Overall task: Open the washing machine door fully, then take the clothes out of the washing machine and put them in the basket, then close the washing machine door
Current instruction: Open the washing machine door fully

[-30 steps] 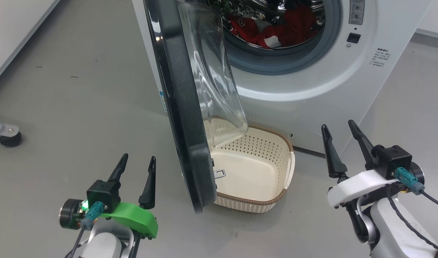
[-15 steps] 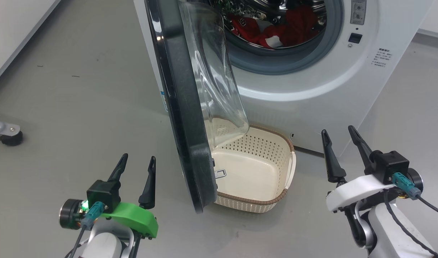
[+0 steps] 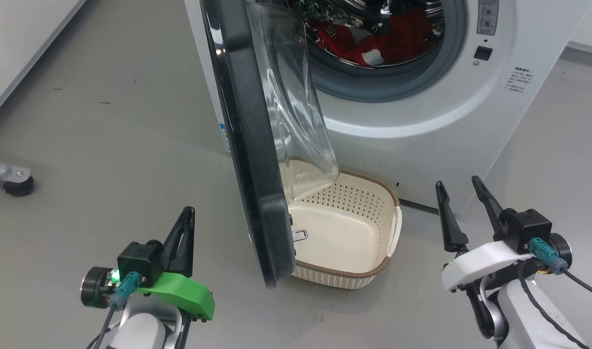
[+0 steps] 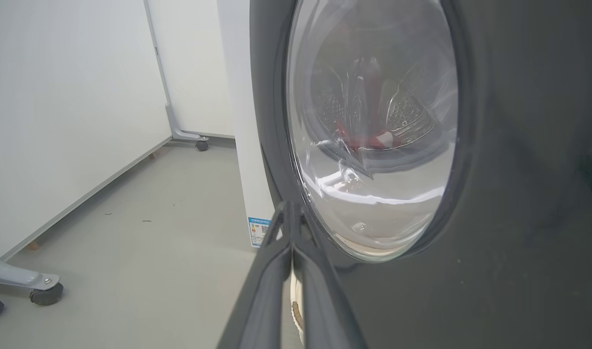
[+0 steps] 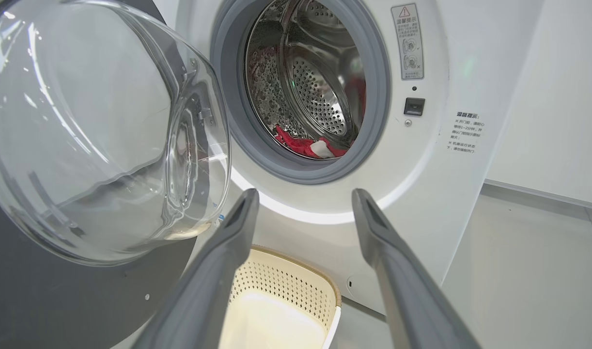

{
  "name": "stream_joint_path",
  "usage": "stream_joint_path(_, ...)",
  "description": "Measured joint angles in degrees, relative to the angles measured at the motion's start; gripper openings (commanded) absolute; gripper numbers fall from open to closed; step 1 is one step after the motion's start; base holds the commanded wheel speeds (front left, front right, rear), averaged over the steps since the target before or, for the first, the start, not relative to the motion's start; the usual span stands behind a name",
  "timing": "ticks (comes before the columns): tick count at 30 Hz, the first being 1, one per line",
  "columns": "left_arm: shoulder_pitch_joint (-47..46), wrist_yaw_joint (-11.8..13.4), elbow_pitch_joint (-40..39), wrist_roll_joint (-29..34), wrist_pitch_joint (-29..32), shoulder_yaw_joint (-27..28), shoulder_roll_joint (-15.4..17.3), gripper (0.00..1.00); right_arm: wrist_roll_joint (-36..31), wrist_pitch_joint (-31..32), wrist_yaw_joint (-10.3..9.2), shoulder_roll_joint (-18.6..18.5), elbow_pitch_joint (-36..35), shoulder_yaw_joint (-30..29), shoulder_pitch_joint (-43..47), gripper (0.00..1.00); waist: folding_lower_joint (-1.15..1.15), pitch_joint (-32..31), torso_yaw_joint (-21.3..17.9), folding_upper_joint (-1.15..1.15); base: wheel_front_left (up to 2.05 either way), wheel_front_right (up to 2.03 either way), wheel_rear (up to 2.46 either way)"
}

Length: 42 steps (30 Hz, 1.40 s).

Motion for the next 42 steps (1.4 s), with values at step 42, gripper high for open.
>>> stream_joint_path(42,-1.04,-9.29,-32.25,1.44,8.24,-18.09,0.92,0.0,-4.2,0.0,3.52,4.34,1.41,-4.43,1.88,1.0,0.0,-1.85,-1.06,0.0,0.0,0.0,0.0)
